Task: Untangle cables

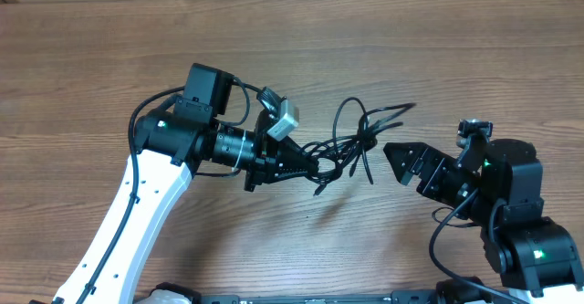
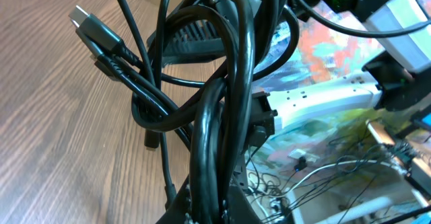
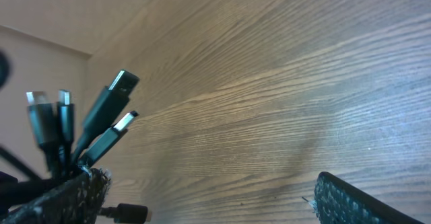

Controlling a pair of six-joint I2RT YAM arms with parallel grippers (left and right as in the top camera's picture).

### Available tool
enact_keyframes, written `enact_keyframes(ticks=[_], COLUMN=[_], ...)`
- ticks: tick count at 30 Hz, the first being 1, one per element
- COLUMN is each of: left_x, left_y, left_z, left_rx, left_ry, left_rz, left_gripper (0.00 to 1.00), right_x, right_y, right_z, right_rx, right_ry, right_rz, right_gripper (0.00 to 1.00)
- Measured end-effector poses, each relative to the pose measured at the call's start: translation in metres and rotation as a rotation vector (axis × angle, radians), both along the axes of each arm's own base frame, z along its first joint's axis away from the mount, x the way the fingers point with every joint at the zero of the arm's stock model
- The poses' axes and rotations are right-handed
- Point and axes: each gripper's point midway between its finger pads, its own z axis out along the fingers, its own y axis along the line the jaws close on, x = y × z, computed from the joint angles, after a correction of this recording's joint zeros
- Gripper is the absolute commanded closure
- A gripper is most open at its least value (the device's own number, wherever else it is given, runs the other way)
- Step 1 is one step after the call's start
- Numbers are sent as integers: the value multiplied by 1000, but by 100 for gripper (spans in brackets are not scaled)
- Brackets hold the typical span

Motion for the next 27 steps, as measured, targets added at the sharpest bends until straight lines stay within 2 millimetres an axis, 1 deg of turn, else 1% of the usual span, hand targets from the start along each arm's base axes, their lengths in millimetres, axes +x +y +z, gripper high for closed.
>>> enact_keyframes(ticks=[7, 14, 17, 22, 27], left_x=[-1, -4, -5, -9, -10], left_y=[0, -1, 0, 1, 1], left_z=[2, 5, 5, 4, 4], left_rx=[-26, -57, -60, -57, -58], left_ry=[-73, -123, -123, -109, -109], left_rz=[-28, -53, -58, -63, -67], left_gripper=[96, 96, 96, 96, 96], right_x=[2, 1, -1, -4, -9], right_y=[7, 8, 8, 8, 10], right_z=[8, 19, 26, 47, 53], right_rx=[-29, -37, -37, -32, -33], right_ry=[-73, -141, -165, -234, -271], right_rz=[82, 106, 110, 110, 130], right_gripper=[4, 4, 4, 4, 4])
